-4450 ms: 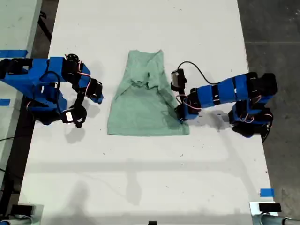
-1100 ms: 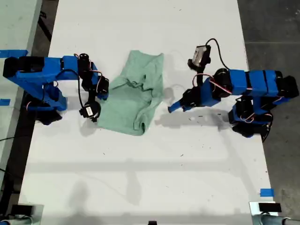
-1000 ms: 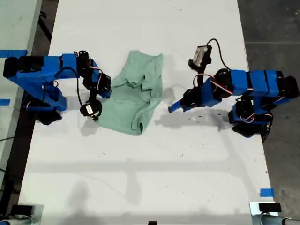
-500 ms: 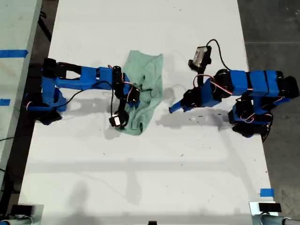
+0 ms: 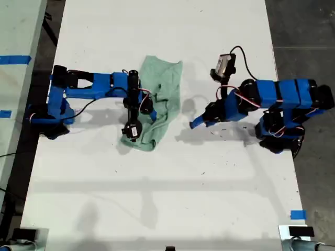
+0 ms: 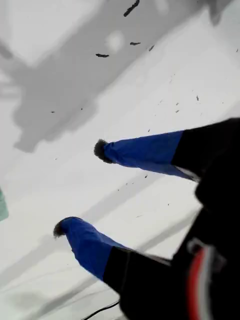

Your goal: Fold tshirt

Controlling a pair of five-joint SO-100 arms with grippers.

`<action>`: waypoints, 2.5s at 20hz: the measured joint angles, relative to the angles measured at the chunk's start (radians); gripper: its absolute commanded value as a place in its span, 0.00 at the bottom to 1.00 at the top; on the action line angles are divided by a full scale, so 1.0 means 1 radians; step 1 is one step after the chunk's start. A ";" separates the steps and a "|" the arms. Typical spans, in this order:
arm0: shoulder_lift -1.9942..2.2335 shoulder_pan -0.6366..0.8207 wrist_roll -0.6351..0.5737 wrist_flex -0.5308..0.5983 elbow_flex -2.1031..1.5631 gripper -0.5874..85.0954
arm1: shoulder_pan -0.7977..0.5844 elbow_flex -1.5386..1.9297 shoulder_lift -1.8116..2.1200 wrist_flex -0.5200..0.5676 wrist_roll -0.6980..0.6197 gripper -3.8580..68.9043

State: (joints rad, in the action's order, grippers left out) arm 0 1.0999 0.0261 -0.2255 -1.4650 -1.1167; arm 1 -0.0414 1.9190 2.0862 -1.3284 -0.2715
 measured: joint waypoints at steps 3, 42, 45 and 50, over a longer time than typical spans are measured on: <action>0.201 0.000 0.000 -0.152 -0.048 0.24 | 0.034 0.051 0.058 -0.015 0.032 0.38; 0.577 -0.206 0.186 0.272 -0.808 0.24 | -0.015 -1.197 -1.285 -0.040 -0.146 0.43; 0.471 -0.190 0.186 0.379 -0.834 0.18 | -0.020 -1.241 -1.394 0.026 -0.144 0.32; 0.371 -0.190 0.186 0.525 -0.824 0.01 | -0.025 -1.302 -1.456 0.095 -0.117 0.03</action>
State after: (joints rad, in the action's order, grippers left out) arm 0 1.4711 -0.1641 -0.0399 -0.9403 -1.9405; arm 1 -0.0660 0.6167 0.6305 -1.2333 -0.3881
